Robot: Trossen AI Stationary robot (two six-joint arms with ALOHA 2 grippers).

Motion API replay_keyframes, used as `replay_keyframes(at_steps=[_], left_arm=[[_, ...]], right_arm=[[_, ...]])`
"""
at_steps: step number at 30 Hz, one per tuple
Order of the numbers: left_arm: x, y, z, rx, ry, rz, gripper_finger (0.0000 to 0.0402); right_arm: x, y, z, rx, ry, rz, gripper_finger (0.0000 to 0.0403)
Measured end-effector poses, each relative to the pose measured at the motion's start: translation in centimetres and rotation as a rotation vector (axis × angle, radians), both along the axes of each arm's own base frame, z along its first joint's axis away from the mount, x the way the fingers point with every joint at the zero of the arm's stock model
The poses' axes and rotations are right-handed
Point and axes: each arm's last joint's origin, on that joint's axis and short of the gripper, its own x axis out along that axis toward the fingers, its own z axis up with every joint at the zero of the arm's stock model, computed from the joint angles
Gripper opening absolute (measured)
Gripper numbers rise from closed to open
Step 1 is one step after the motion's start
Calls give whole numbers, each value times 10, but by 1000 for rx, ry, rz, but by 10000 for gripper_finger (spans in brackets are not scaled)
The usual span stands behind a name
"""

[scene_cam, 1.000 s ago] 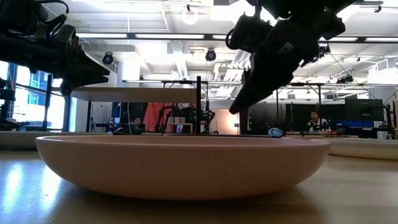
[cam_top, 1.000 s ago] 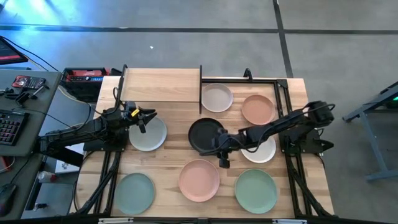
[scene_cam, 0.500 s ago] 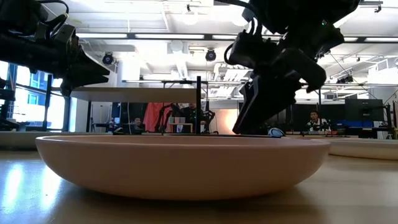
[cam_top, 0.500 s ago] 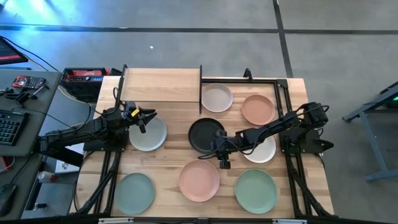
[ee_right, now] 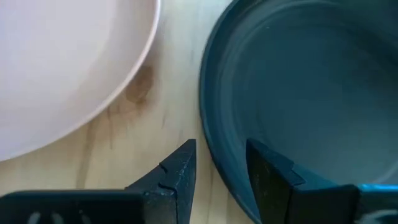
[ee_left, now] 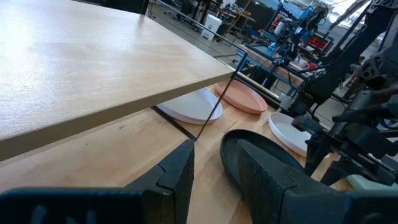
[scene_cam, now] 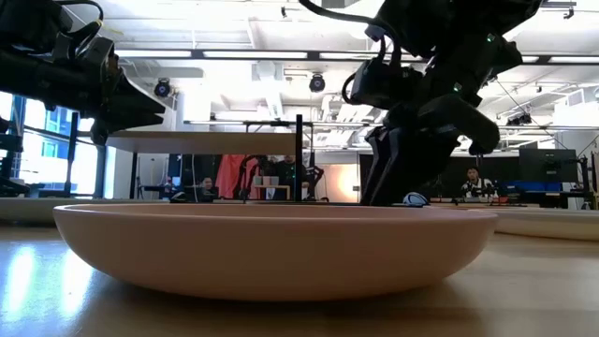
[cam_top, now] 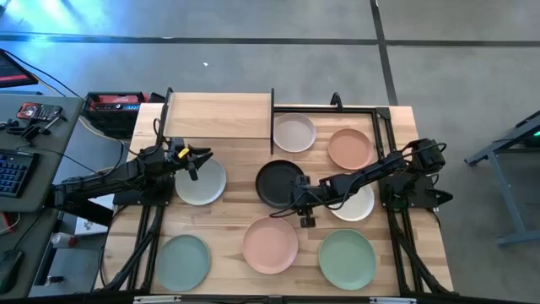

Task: Place and stack plates onto a shelf
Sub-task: Put the black plate on the shelf

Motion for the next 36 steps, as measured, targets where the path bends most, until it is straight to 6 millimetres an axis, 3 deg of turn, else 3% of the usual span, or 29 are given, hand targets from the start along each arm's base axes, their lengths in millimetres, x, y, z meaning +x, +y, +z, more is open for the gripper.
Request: replay_keyframes(at_steps=[9, 19, 22, 28, 36], left_arm=[[0, 0, 0, 0, -1, 4, 110], [0, 0, 0, 0, -1, 3, 110], [0, 0, 0, 1, 0, 4, 110], [0, 0, 0, 1, 0, 4, 110], [0, 0, 0, 1, 0, 2, 110]], right_arm=[[2, 1, -14, -2, 44, 5, 122], [2, 0, -15, -34, 42, -15, 120], [2, 0, -15, -34, 42, -15, 98], [3, 1, -14, -23, 35, -8, 12], [10, 3, -4, 35, 40, -35, 5]])
